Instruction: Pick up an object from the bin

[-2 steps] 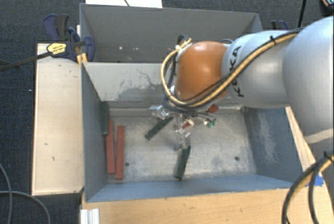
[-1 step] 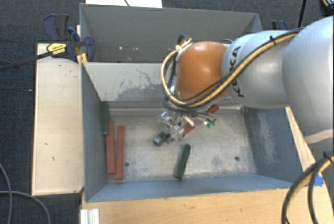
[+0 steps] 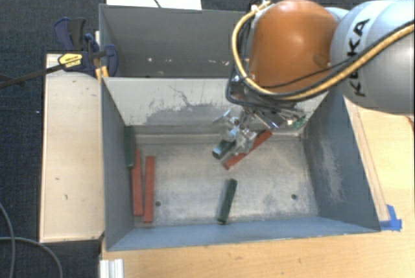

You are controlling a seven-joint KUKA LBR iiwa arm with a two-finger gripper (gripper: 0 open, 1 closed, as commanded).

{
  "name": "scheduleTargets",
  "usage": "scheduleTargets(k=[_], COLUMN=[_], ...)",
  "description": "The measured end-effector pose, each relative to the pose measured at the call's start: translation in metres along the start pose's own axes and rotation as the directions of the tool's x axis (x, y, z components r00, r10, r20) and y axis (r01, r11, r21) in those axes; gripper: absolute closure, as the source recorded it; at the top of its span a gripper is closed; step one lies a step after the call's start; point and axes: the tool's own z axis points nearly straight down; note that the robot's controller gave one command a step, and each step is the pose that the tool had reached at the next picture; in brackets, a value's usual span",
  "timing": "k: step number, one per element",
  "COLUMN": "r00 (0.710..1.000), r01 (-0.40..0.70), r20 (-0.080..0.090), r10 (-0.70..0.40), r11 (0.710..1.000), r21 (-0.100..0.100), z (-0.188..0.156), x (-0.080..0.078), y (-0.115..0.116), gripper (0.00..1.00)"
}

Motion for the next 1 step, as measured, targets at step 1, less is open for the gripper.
scheduleTargets(k=[1], r00=[0.984], r01=[0.176], r20=[-0.007], r10=[-0.176], r11=[0.984], r21=[-0.007], z=[0.0103], x=[0.0066], y=[0.0114], gripper=[1.00])
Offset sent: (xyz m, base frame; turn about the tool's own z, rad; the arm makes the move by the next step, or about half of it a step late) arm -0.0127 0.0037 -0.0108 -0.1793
